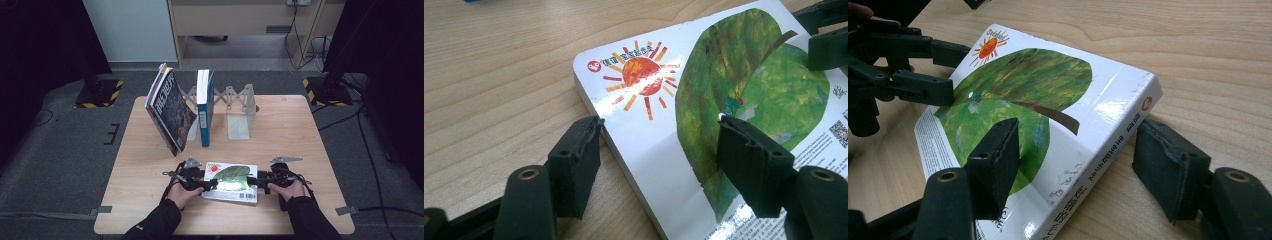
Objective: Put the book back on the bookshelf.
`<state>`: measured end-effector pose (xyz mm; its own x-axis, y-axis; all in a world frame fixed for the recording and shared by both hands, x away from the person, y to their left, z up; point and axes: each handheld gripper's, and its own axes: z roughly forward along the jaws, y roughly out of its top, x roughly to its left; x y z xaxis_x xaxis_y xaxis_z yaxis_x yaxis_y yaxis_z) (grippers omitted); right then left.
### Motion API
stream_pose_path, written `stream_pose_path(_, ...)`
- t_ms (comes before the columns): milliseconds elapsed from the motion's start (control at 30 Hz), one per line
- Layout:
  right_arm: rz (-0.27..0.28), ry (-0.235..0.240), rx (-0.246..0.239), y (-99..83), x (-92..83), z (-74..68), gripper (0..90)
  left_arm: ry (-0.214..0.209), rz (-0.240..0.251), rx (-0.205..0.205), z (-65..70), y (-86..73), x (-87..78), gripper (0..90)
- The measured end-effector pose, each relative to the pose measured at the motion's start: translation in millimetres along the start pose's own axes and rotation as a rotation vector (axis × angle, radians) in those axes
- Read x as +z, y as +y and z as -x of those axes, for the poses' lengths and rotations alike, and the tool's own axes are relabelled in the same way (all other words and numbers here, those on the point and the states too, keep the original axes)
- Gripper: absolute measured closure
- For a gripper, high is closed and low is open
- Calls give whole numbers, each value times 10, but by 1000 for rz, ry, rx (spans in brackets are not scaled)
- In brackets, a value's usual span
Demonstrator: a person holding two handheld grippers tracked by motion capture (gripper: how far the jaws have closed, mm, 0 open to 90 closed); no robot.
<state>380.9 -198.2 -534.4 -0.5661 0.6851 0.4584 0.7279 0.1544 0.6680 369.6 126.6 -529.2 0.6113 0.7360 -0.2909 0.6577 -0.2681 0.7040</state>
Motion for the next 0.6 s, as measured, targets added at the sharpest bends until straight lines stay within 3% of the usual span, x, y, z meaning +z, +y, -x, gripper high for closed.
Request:
stream_pose_path(100,1,11,18,3,2,3,333,-8,16,-27,-7,-11,1,362)
stream_pose_path(267,-10,78,74,-1,43,-24,315,-29,39,-58,17,-25,27,367)
stream_pose_path(600,-13,74,80,-7,42,-44,325,-31,55,-61,30,-39,40,361)
